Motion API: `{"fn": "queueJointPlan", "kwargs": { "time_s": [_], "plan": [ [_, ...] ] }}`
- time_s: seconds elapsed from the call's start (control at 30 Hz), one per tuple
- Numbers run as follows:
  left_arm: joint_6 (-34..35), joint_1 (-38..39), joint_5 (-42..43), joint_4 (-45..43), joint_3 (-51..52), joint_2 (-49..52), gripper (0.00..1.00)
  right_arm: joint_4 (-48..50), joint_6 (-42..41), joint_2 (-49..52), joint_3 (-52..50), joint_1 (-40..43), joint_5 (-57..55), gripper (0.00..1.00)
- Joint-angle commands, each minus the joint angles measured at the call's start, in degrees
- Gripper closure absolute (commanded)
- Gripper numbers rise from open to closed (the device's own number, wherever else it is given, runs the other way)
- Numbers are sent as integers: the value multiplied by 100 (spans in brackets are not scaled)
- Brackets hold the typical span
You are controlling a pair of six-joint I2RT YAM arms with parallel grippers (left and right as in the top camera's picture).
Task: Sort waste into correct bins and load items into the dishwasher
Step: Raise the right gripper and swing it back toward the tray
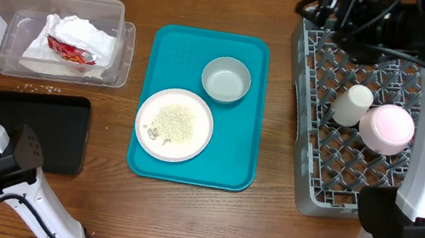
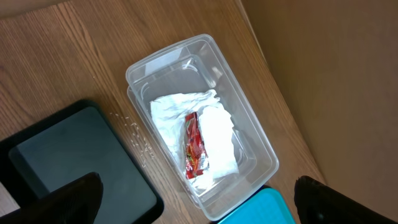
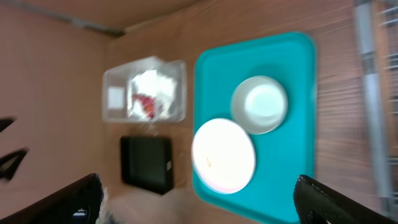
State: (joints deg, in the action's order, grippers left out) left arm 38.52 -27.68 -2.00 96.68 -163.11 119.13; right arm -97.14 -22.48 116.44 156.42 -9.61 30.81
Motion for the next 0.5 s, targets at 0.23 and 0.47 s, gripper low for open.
{"fn": "queueJointPlan", "kwargs": {
  "time_s": [0.23, 0.47],
  "plan": [
    [-127, 35, -55, 11, -2, 76, 0, 33, 15, -120, 37, -127, 538, 0],
    [-127, 35, -55, 11, -2, 76, 0, 479, 13, -186, 37, -127, 444, 0]
  ]
}}
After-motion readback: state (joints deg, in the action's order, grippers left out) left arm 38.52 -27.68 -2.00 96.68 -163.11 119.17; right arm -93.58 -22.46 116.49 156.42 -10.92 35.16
